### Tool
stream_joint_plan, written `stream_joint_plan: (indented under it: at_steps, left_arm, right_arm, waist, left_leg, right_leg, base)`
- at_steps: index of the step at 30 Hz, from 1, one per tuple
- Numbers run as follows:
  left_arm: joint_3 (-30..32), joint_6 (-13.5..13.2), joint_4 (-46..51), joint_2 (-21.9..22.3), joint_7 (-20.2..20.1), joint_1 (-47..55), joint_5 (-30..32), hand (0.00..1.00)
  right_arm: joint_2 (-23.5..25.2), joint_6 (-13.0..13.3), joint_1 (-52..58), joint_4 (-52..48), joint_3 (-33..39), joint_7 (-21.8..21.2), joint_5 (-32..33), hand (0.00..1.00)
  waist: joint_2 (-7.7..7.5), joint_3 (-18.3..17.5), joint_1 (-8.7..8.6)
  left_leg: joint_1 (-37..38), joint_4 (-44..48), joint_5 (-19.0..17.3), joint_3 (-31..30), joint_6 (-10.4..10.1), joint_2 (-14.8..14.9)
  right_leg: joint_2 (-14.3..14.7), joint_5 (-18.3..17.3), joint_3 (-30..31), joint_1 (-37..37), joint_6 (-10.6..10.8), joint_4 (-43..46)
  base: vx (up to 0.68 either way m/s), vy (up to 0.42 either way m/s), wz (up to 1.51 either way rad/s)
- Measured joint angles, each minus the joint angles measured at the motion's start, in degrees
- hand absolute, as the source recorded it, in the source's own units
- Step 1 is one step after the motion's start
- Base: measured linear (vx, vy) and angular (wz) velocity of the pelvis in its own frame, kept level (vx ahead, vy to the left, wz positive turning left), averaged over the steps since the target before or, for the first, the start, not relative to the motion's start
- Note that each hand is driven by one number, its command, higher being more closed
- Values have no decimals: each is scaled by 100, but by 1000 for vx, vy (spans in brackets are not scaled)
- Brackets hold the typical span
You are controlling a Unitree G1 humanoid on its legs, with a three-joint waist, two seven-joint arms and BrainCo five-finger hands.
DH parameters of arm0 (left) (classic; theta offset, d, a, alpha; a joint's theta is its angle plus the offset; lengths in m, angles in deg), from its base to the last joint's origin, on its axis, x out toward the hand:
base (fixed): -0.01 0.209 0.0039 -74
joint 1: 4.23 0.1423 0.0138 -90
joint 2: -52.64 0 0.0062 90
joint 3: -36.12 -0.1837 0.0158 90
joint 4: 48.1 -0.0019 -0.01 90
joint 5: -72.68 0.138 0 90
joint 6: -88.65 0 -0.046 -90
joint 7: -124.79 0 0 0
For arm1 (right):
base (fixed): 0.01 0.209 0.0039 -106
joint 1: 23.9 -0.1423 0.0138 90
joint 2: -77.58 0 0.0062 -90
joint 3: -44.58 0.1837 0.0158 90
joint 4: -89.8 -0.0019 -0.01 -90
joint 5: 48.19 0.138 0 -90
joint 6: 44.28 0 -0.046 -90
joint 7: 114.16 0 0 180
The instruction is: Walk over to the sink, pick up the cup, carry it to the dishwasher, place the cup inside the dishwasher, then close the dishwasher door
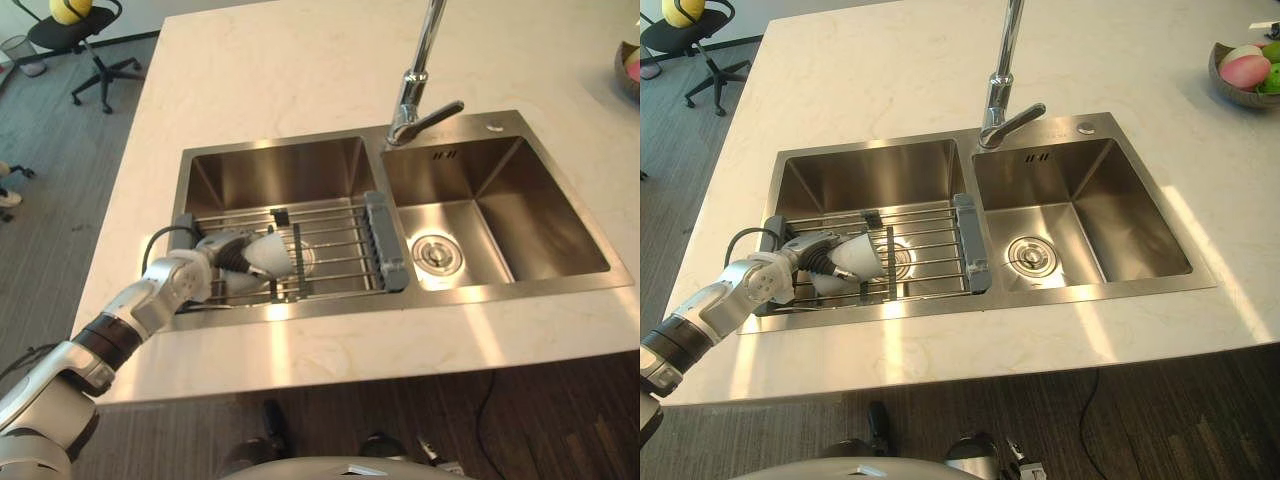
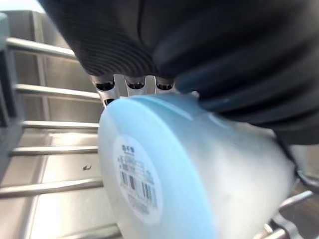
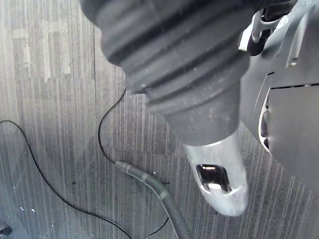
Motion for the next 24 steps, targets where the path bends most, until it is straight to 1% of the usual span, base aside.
stream_joint_plan:
  at_steps: [1, 4, 6, 7, 9, 10, 12, 15, 19, 21, 22, 24]
  left_arm:
    - [11, -11, -23, 51, 75, 3, 67, 100]
    - [64, -172, -170, 121, 556, 68, 380, 100]
    - [107, -311, -282, 217, 1019, 172, 620, 100]
    - [106, -347, -322, 238, 1134, 173, 679, 100]
    - [107, -591, -554, 292, 1644, 183, 928, 100]
    - [106, -656, -588, 292, 1747, 187, 973, 100]
    - [92, -816, -721, 300, 2108, 245, 1076, 100]
    - [89, -955, -797, 324, 2381, 321, 1081, 100]
    - [26, -1087, -825, 331, 2579, 325, 1191, 100]
    - [-19, -1117, -824, 337, 2644, 327, 1182, 100]
    - [-50, -1128, -810, 343, 2696, 334, 1155, 100]
    - [-77, -1167, -735, 343, 2747, 375, 925, 100]
  right_arm:
    - [0, 0, 0, 1, -1, 0, 0, 0]
    - [-5, 8, -2, 1, -14, -2, -6, 0]
    - [-11, 12, -2, 2, -147, -1, -11, 0]
    - [-10, 14, -3, 2, -173, -2, -11, 0]
    - [-10, 60, -3, 2, -227, -10, -20, 0]
    - [-11, 64, -3, 2, -227, -10, -23, 0]
    - [-10, 114, -3, 3, -271, -13, -54, 0]
    - [-9, 188, -4, 1, -392, -22, -66, 0]
    - [-11, 265, -6, -3, -508, -22, -67, 0]
    - [-14, 271, -6, -4, -564, -22, -67, 0]
    - [-14, 270, -6, -5, -602, -21, -66, 0]
    - [-12, 265, -6, -6, -623, -21, -66, 0]
  waist:
    - [-6, 2, -3]
    - [-14, 2, -20]
    - [-14, 2, -10]
    - [-15, 2, -6]
    - [-15, 2, -18]
    - [-16, 2, -18]
    - [-18, 2, -30]
    - [-23, 0, -41]
    - [-31, -3, -92]
    - [-33, -5, -150]
    - [-33, -5, -180]
    - [-33, -4, -185]
  left_leg:
    - [3, 0, -2, 4, -3, 2]
    - [5, 0, -7, 10, -10, 17]
    - [6, 0, -8, 11, -12, 27]
    - [6, 0, -8, 10, -12, 27]
    - [6, 0, -8, 10, -12, 27]
    - [6, 0, -8, 9, -12, 26]
    - [6, 0, -7, 6, -11, 26]
    - [8, 1, -6, -4, -11, 22]
    - [13, 1, -6, -25, -12, 19]
    - [13, 1, -5, -57, -14, 19]
    - [15, 1, -2, -87, -18, 20]
    - [15, 2, 0, -98, -20, 25]
  right_leg:
    - [3, 0, 3, 0, 0, 0]
    - [18, 0, 9, 0, 1, -2]
    - [27, 0, 8, 0, 1, -2]
    - [28, 0, 7, 0, 2, -1]
    - [27, 1, 7, 0, 5, -1]
    - [26, 1, 6, 0, 5, -1]
    - [24, 5, 1, 1, 15, -1]
    - [20, 1, -11, 11, 45, 0]
    - [19, -15, -51, 25, 74, 16]
    - [20, -26, -101, 32, 91, 40]
    - [26, -27, -140, 47, 93, 50]
    - [32, -27, -148, 50, 93, 54]
  base:
    - [6, -18, -3]
    - [0, 0, 0]
    - [0, 0, 0]
    - [0, 0, 0]
    - [0, 0, 0]
    - [0, 0, 0]
    - [0, 0, 0]
    - [0, 0, 0]
    - [0, 0, 4]
    - [1, -3, 8]
    - [5, -23, 10]
    - [7, -29, 5]
